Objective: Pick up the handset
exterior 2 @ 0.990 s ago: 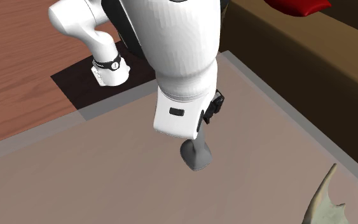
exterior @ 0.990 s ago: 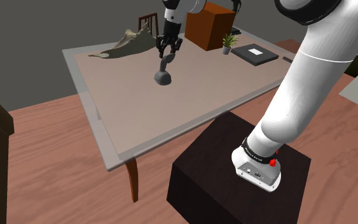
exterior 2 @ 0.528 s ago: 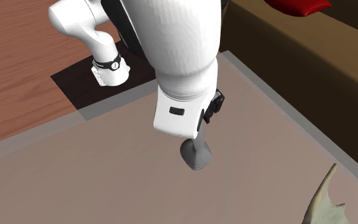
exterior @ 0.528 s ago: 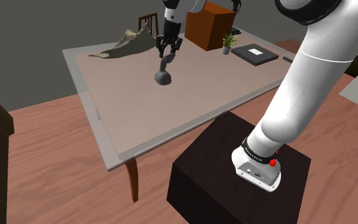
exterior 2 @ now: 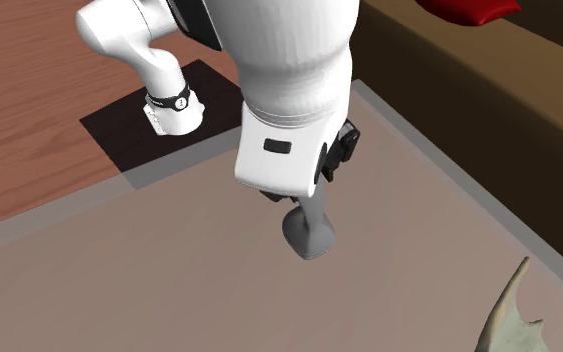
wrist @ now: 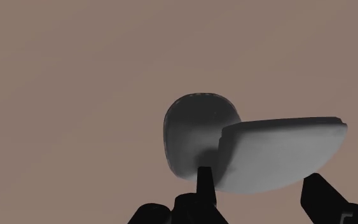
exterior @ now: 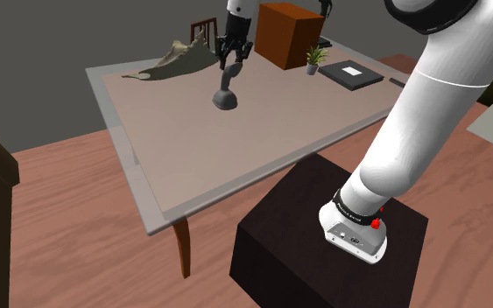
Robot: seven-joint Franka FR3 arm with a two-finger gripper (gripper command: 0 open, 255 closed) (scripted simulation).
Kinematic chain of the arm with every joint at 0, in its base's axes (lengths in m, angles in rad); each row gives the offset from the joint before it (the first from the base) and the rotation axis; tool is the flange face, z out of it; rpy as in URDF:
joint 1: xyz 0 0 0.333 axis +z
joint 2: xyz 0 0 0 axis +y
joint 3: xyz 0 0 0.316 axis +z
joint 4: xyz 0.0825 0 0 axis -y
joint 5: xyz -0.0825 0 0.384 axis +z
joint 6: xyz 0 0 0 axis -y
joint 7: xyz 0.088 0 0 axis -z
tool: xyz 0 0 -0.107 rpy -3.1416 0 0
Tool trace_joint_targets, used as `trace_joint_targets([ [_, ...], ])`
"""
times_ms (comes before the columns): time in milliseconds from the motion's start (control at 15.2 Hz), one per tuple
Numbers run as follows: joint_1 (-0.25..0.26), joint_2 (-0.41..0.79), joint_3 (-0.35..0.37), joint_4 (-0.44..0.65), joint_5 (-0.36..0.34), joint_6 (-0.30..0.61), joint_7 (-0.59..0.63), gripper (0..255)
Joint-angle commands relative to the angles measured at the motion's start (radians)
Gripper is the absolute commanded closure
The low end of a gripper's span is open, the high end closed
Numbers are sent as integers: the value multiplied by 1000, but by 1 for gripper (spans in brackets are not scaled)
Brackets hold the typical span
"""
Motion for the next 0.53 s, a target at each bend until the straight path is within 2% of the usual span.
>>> trace_joint_targets([
  [0, 0, -4, 0, 25, -3, -28, 7, 255],
  [462, -1, -12, -1, 84, -8, -93, 20, 255],
])
